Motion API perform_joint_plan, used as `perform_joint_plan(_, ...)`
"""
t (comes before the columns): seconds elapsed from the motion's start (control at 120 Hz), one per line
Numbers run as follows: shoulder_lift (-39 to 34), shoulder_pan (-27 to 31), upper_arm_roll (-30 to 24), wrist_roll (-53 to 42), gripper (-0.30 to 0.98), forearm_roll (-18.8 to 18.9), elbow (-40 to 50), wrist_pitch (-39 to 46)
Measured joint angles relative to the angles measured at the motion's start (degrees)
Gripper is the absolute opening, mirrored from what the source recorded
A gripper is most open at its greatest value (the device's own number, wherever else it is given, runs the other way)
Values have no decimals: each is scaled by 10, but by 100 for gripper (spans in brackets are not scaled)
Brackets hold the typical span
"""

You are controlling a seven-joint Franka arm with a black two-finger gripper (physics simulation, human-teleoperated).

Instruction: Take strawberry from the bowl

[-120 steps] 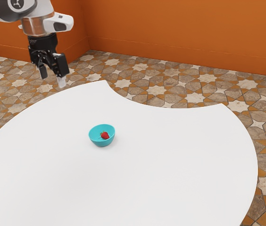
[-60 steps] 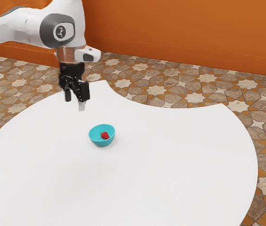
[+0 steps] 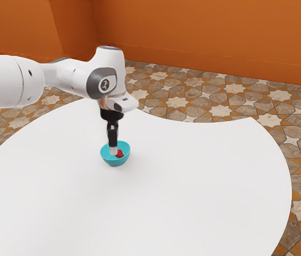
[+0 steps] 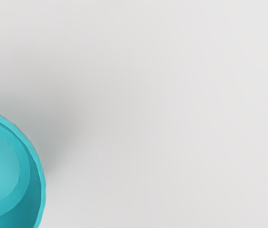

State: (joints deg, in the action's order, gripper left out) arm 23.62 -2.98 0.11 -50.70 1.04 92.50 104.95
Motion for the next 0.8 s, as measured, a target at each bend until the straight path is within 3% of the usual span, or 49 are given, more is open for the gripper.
perform_joint_plan(0.233, 20, 6, -3, -160, 69, -20, 7, 60)
perform_joint_plan(0.508, 33, 26, -2, -355, 69, -3, 11, 93)
perform_joint_plan(0.8, 49, 32, 3, -491, 69, -1, 11, 111)
